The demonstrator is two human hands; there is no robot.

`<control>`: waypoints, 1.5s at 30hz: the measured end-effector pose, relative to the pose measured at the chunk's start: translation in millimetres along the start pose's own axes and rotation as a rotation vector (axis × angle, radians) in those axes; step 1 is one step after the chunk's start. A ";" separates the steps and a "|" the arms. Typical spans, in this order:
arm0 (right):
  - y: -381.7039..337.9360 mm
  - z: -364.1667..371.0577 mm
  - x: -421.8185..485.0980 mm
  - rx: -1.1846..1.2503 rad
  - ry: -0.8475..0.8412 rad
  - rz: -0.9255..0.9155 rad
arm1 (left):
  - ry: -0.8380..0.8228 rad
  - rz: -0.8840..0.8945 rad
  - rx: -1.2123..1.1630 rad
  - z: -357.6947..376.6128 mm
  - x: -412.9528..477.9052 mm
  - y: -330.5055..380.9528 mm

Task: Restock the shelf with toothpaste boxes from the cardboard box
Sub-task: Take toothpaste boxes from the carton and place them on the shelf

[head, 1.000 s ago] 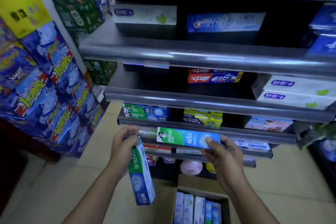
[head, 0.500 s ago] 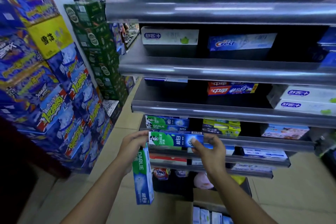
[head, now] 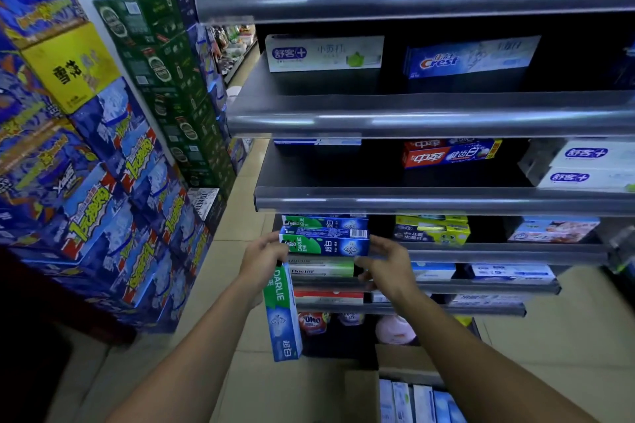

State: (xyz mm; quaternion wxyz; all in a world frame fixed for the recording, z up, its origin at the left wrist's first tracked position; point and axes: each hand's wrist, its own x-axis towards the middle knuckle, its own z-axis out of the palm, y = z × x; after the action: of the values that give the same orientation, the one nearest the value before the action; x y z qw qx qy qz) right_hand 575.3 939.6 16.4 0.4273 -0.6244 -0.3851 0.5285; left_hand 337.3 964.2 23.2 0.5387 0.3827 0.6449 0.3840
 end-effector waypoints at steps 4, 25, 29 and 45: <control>-4.2 6.0 10.3 0.016 -0.057 0.050 | -0.010 -0.001 0.002 1.0 13.2 -0.3; 4.1 6.1 33.6 -0.236 -0.024 0.033 | 0.015 -0.057 -0.087 5.7 30.8 0.1; 18.2 5.3 19.7 -0.226 0.030 -0.044 | 0.154 -0.098 -0.337 7.8 26.2 4.3; 21.4 1.6 13.9 0.089 0.138 -0.034 | 0.150 -0.055 -0.491 26.9 31.2 -12.5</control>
State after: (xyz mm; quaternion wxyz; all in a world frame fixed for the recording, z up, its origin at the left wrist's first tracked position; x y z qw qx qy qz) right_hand 576.3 945.5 -8.5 0.4893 -0.6330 -0.3414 0.4933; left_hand 359.0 989.6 -4.0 0.5765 0.1936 0.5806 0.5414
